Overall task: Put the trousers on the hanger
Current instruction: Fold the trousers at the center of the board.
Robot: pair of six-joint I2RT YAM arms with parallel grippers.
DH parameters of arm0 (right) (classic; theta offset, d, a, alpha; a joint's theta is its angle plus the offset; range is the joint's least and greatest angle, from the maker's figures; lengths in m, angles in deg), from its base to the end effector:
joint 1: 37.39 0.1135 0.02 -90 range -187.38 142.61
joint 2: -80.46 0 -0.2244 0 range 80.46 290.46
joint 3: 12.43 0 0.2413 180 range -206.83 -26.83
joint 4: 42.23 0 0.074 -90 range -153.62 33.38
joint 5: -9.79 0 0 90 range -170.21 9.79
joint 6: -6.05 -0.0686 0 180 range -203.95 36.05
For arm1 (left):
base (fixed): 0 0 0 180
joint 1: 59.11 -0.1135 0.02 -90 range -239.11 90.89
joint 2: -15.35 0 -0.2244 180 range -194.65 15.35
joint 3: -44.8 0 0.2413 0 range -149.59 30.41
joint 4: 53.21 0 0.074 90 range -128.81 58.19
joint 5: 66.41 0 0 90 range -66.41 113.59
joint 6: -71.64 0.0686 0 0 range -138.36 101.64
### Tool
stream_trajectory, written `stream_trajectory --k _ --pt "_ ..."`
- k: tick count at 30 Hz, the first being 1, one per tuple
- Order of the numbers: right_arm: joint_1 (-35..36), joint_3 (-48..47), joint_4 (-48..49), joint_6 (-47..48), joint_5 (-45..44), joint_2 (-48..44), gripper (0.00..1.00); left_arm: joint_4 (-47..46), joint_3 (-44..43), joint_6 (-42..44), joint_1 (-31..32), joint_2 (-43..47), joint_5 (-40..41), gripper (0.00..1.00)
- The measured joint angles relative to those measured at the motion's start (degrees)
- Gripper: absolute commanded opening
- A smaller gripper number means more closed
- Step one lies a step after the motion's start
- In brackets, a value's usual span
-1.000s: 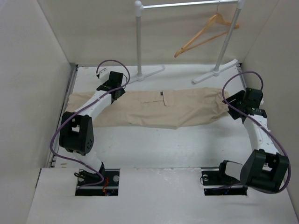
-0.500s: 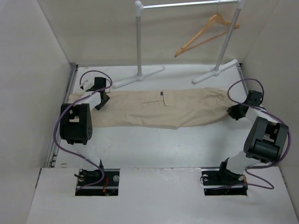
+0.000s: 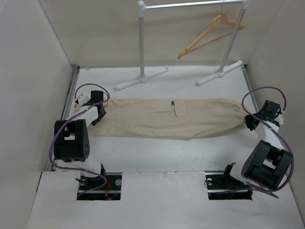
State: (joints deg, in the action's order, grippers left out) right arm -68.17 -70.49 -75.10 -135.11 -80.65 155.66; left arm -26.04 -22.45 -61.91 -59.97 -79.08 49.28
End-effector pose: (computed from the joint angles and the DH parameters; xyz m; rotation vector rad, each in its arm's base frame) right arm 0.2445 -0.1462 0.1501 1.6085 1.8471 0.1484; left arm 0.3307 0.0347 0.1166 -1.0692 2.1541 0.2287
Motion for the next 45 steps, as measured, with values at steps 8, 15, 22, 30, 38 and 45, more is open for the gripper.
stream_trajectory --k 8,15,22,30,38,45 --pt "0.1 0.1 -3.1 0.9 -1.9 -2.6 0.77 5.1 0.9 0.2 1.7 9.0 2.6 0.46" --pt "0.0 -0.6 -5.0 1.5 -2.8 -4.7 0.85 5.8 -6.0 0.2 7.3 10.9 2.2 0.47" --pt "-2.3 0.6 -5.5 1.4 -2.1 -2.9 0.82 4.7 -6.5 -0.5 13.4 11.0 -1.0 0.47" --pt "-2.1 0.6 -2.3 0.1 1.0 7.0 0.77 3.1 -3.1 -2.8 14.6 11.1 -4.7 0.47" --pt "-0.8 -0.2 2.2 -2.5 2.5 11.6 0.2 2.3 -2.4 -3.9 14.5 11.1 -5.6 0.47" --pt "0.0 -1.0 1.1 -2.9 1.1 8.5 0.09 1.9 -1.2 -4.4 5.1 9.9 -5.2 0.46"
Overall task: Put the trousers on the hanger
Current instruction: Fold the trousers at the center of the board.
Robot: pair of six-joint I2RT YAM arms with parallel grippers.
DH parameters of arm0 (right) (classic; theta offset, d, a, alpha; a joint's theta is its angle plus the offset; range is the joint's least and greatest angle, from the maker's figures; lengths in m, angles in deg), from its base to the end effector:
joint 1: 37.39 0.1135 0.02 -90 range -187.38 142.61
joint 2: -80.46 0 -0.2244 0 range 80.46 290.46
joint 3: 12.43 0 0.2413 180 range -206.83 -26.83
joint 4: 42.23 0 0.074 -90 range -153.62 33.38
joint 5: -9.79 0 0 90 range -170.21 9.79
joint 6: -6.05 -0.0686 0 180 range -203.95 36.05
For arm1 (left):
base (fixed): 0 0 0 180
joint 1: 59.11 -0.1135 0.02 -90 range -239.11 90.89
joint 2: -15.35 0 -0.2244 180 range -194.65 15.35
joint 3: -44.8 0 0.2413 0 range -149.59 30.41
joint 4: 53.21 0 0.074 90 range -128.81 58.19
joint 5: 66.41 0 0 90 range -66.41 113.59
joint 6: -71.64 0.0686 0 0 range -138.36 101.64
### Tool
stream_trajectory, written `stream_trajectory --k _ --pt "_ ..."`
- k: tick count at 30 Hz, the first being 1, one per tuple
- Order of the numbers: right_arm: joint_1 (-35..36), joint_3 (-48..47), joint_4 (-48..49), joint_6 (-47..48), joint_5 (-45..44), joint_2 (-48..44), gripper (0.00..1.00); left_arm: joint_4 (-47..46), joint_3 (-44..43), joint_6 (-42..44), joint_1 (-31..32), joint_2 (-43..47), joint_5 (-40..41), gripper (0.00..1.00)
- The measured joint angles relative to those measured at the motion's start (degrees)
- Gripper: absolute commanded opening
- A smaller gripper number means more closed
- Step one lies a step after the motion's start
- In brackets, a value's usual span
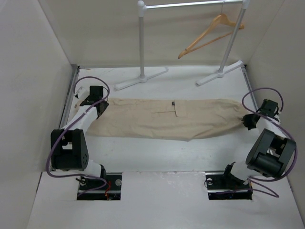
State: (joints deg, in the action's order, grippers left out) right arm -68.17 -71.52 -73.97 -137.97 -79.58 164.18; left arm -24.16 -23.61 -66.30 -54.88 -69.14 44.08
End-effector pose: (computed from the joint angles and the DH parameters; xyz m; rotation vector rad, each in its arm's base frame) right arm 0.2528 -0.1497 0.1173 1.7255 1.8960 0.1699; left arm 0.3287 -0.0002 0.1720 -1.0114 2.0625 -0.0440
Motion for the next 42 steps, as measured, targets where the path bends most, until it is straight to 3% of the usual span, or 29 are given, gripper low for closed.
stream_trajectory --k 8,13,17,20,25,30,38,42 --pt "-0.6 -12.8 -7.3 1.2 -4.7 -9.6 0.1 -0.3 1.0 -0.1 -9.9 -0.6 2.2 0.46" --pt "0.2 -19.7 -7.8 4.2 -6.1 -12.5 0.09 -0.2 4.5 -0.1 -9.6 0.1 3.2 0.45" --pt "5.3 -20.7 -9.2 7.2 -7.7 -15.1 0.09 2.4 9.6 -0.2 -4.8 3.6 3.4 0.45" --pt "13.4 -22.5 -11.1 9.9 -9.1 -15.8 0.1 5.8 10.7 -0.1 -1.9 8.9 2.6 0.46" --pt "27.4 -29.1 -15.0 12.5 -10.8 -15.7 0.11 9.6 8.0 0.2 -2.3 17.8 1.2 0.46" --pt "42.4 -39.8 -17.7 12.3 -15.3 -12.3 0.12 12.1 2.4 0.5 -3.1 21.1 -0.9 0.47" --pt "68.4 -60.7 -19.6 8.5 -20.5 7.7 0.14 13.5 -9.7 0.4 -8.6 20.2 -4.7 0.47" --pt "77.4 -70.8 -20.0 6.6 -20.8 20.6 0.27 13.7 -12.0 0.0 -11.3 21.3 -5.6 0.47"
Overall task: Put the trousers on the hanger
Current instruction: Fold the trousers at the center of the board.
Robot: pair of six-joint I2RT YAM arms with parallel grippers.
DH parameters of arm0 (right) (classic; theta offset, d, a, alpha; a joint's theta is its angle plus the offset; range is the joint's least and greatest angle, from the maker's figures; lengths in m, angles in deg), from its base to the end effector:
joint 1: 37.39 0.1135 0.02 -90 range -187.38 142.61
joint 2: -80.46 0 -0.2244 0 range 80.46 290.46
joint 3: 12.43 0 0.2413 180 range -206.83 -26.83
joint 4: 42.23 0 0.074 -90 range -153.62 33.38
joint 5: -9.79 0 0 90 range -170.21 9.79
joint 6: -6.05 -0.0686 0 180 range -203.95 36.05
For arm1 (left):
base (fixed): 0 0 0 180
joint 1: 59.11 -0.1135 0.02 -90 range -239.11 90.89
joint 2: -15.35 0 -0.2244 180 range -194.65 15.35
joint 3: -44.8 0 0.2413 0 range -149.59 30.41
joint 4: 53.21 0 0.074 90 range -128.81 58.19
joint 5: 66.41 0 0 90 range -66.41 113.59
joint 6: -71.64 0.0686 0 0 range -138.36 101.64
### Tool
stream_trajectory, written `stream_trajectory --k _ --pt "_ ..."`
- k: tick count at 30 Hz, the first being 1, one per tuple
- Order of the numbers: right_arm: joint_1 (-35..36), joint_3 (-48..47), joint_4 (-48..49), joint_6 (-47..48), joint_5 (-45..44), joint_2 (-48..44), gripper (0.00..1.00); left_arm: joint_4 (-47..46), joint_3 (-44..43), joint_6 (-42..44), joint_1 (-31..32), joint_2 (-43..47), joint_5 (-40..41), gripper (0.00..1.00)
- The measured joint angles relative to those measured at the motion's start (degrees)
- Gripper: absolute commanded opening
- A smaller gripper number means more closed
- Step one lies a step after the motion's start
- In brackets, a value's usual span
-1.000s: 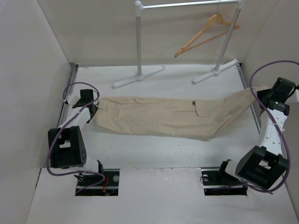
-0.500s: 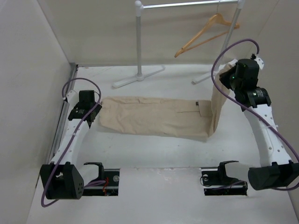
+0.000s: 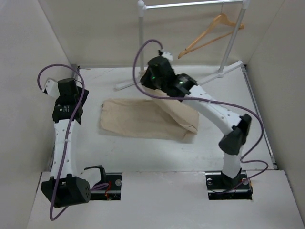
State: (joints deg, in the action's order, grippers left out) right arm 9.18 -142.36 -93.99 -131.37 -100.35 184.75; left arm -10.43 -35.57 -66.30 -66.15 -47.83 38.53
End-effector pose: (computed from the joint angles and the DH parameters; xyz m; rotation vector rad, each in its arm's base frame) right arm 0.3040 0.2867 0.3744 0.2425 2.0514 0.6873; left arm 0.2715 0.0514 0.3245 -1.0696 1.6978 -0.1944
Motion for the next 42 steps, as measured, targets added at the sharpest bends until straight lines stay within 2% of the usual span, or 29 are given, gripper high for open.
stream_trajectory --k 2,4,8,11,12,15,19,21,25,31,35,42 --pt "3.5 -4.0 0.1 -1.0 0.6 6.0 0.33 1.1 0.0 -0.2 -1.6 1.2 -0.5 0.47" --pt "6.6 -7.9 0.2 -2.9 3.0 12.1 0.46 2.3 0.0 -0.2 -3.5 2.3 -0.9 0.47" --pt "10.6 -15.7 1.7 -7.3 11.8 23.5 0.52 3.4 0.0 -0.3 -8.7 4.6 -1.5 0.47" --pt "12.4 -15.9 1.4 -8.8 16.5 26.1 0.65 3.7 -0.1 -0.2 -11.5 4.8 -1.7 0.47" --pt "12.5 -15.3 1.4 -8.8 17.3 25.8 0.67 3.8 -0.1 -0.1 -11.7 4.5 -1.8 0.47" --pt "11.5 -6.9 3.4 -7.8 19.0 19.6 0.61 2.9 1.1 0.7 -10.2 3.2 -2.1 0.47" --pt "5.8 13.0 7.9 -5.6 20.1 3.1 0.32 0.7 8.2 2.2 -2.5 0.4 -3.4 0.43" --pt "1.5 21.9 10.2 -4.7 20.3 -5.1 0.24 -0.3 11.7 3.0 2.4 -2.7 -5.4 0.42" --pt "-5.5 36.3 13.7 -2.4 20.1 -17.3 0.27 -3.0 16.3 4.3 10.2 -9.9 -9.9 0.43" --pt "-6.1 51.6 14.3 0.2 21.0 -24.7 0.37 -6.1 20.7 4.7 11.4 -11.3 -11.3 0.44" --pt "-7.7 56.3 14.5 0.7 21.7 -25.7 0.4 -9.0 21.8 4.7 11.5 -12.5 -11.5 0.44" --pt "-9.5 57.2 15.7 0.8 22.7 -26.6 0.42 -13.1 23.2 4.6 11.5 -17.7 -11.9 0.44"
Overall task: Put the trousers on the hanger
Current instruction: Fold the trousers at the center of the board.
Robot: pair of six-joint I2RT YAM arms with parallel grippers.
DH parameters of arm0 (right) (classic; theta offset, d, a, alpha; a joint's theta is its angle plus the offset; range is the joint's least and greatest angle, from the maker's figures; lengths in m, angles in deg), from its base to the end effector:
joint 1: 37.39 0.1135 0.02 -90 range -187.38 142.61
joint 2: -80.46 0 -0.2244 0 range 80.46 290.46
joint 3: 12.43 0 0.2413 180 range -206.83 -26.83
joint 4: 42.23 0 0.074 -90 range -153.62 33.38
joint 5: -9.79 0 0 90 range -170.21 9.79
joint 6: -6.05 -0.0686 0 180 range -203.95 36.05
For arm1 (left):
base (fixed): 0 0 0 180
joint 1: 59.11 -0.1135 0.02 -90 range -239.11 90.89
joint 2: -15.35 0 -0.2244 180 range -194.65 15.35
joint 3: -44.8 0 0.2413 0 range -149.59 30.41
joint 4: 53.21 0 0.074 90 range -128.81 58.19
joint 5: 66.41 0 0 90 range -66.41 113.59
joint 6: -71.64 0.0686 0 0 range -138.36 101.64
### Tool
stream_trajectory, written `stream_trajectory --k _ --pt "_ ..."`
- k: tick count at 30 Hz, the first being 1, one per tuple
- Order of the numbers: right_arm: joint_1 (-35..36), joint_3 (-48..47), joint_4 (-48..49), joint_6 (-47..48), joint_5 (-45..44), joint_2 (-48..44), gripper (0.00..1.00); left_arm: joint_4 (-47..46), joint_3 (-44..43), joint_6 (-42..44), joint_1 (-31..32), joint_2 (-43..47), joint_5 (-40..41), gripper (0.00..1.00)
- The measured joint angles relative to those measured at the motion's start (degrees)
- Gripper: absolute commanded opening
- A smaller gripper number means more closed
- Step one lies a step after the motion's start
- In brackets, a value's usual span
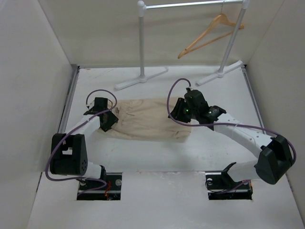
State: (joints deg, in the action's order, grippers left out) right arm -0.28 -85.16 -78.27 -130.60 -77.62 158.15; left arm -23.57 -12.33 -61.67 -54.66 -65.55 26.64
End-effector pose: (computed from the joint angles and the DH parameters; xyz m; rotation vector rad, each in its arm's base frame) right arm 0.2534 0.1956 0.2184 0.1765 2.4146 0.7773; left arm 0.2897 -0.0189 0.1234 -0.8602 2.3719 -0.2763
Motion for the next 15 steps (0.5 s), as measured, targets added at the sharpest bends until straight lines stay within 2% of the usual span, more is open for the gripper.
stream_trajectory --k 6,10,12,15 --pt "-0.4 0.2 1.2 0.0 0.9 -0.3 0.54 -2.3 0.1 -0.4 0.7 -0.7 0.2 0.39" --pt "-1.6 1.7 2.1 0.2 1.4 -1.0 0.61 -3.4 0.1 -0.9 2.8 -0.7 0.4 0.12" --pt "-2.5 2.6 2.4 0.2 1.8 -1.7 0.63 -4.0 0.5 -1.2 3.4 -0.7 0.5 0.06" --pt "-4.2 3.5 2.5 0.2 2.4 -3.1 0.63 -4.3 1.9 -2.0 3.7 0.6 0.9 0.03"
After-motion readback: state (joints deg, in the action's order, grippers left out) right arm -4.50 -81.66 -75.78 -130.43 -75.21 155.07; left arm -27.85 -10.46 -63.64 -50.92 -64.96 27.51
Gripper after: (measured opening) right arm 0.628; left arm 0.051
